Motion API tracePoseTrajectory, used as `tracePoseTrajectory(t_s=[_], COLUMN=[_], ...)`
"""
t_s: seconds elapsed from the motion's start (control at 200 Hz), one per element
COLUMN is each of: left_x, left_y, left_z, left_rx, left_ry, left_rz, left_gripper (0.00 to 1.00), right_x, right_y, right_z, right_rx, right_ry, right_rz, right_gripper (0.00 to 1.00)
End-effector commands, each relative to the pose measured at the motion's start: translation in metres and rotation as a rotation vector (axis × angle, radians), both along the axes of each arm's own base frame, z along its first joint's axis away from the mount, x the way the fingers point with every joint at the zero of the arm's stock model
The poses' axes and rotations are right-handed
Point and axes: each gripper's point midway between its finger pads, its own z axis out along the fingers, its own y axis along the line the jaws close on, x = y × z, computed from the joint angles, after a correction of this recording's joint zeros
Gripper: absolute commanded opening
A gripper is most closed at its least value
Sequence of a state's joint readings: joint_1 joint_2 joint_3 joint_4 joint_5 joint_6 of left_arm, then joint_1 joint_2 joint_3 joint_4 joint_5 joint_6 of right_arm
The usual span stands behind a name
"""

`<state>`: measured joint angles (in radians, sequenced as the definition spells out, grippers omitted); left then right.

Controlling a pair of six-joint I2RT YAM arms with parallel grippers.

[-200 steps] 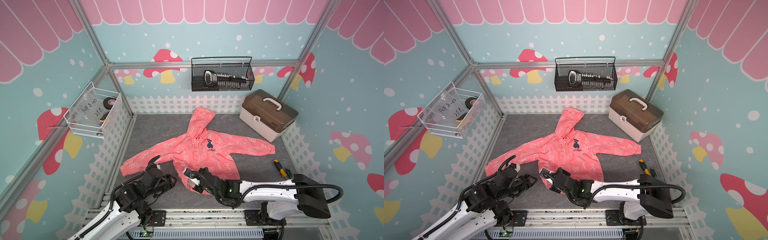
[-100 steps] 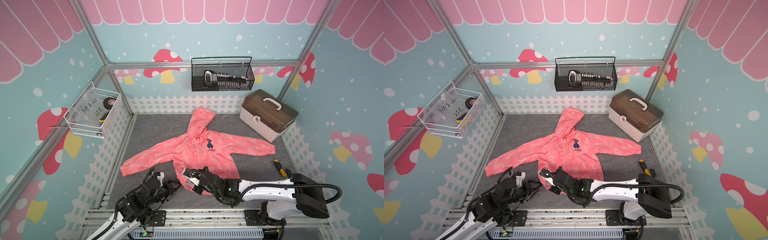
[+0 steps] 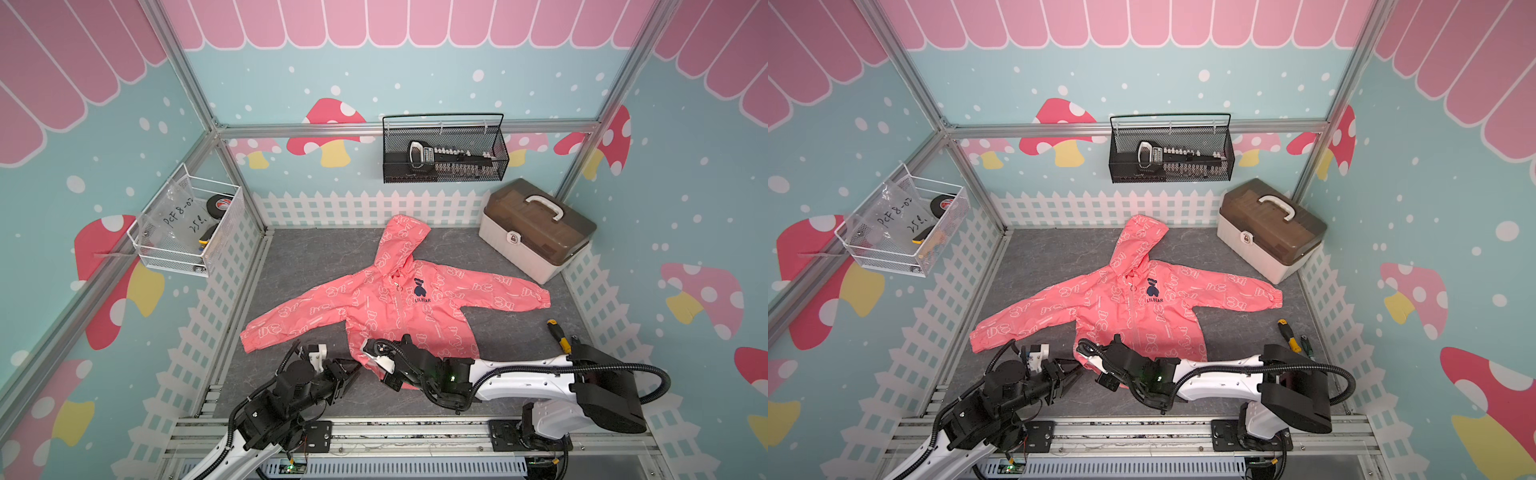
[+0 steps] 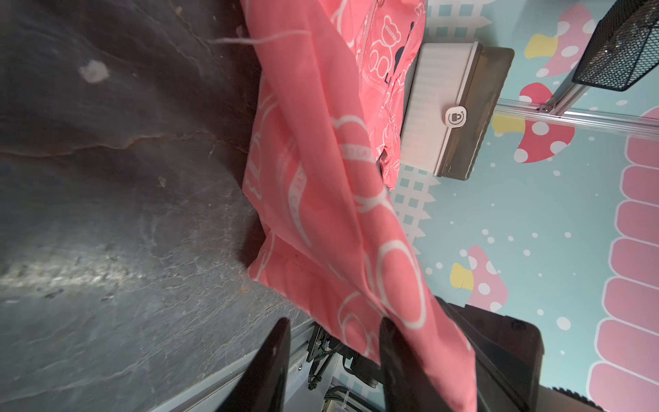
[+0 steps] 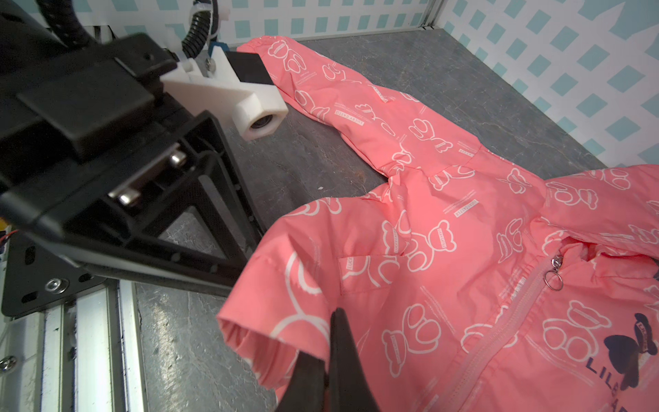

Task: Unzip the jacket
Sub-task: Flatten out the jacket at the center of the board.

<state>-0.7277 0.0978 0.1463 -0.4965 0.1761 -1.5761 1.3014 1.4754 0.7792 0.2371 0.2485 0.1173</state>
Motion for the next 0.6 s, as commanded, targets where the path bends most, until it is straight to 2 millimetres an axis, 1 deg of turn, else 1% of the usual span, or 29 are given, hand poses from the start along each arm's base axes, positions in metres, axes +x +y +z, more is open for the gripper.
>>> tracePoseTrajectory(t_s=[0.0, 0.1, 0.23, 0.35, 0.4, 0.47, 0.595], left_x=[0.005, 0.005, 0.004, 0.0, -0.002, -0.004, -0.005], left_y=[-0.001, -0.001, 0.0, 0.004, 0.009, 0.014, 0.018], left_z=[0.012, 0.014, 0.016, 0.016, 0.014, 0.014, 0.015], left_rx=[-0.032, -0.035, -0.043, -0.019, 0.011, 0.045, 0.062], left_ry=[-0.016, -0.019, -0.022, -0.012, -0.004, 0.001, 0.004], left_rz=[0.019, 0.021, 0.024, 0.026, 0.029, 0.035, 0.046], left_gripper=[0.41, 0.38, 0.31, 0.29, 0.3, 0.38, 0.46], right_x=[0.002, 0.003, 0.004, 0.003, 0.002, 0.002, 0.002], right_y=[0.01, 0.01, 0.012, 0.015, 0.015, 0.016, 0.019], right_z=[0.005, -0.002, -0.011, -0.015, -0.016, -0.016, -0.017], right_rx=[0.034, 0.02, 0.009, 0.017, 0.026, 0.034, 0.038], right_ry=[0.007, 0.008, 0.013, 0.017, 0.017, 0.016, 0.018], right_rz=[-0.001, -0.003, -0.003, 0.003, 0.004, 0.003, 0.012], right_gripper=[0.0, 0.0, 0.0, 0.0, 0.0, 0.0, 0.0])
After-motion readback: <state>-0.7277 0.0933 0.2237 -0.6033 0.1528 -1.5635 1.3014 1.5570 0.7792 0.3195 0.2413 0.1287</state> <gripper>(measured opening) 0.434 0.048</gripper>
